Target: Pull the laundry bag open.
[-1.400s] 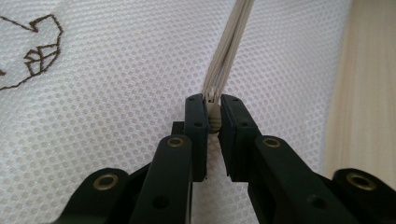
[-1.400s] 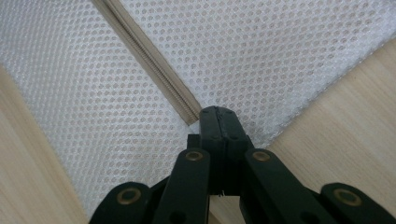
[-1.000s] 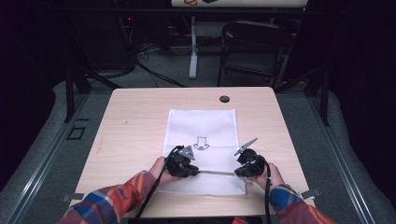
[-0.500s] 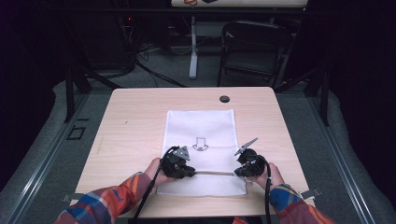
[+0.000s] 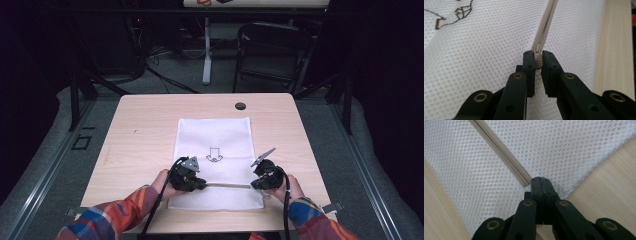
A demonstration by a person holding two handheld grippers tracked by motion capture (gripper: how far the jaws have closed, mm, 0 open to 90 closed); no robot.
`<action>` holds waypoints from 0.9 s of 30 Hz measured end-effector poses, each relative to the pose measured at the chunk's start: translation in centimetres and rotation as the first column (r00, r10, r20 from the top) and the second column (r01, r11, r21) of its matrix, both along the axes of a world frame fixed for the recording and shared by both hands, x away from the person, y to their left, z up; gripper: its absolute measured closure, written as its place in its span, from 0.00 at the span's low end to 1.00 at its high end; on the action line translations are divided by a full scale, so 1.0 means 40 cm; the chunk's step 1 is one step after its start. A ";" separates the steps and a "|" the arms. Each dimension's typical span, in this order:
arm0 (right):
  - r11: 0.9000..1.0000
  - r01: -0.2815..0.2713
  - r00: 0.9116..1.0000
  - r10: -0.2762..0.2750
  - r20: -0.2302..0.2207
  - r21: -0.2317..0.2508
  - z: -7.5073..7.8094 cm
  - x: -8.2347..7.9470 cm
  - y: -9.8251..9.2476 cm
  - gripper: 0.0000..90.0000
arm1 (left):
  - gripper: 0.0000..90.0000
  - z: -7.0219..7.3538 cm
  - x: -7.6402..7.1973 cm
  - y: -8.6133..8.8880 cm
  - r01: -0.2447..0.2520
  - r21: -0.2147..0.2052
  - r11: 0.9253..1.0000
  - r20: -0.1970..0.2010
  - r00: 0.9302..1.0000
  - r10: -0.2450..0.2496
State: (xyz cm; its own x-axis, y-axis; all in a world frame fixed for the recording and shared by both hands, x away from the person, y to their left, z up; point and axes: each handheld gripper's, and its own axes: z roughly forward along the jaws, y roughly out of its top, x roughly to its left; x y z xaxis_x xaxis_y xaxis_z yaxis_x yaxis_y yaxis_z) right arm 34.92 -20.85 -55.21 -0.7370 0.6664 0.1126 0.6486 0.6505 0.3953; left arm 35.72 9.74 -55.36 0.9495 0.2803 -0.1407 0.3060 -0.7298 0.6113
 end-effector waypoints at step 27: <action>1.000 -0.001 1.000 0.001 0.000 -0.002 0.000 0.000 0.000 1.00 | 0.90 0.003 -0.004 0.067 -0.043 0.012 0.999 -0.004 0.999 0.043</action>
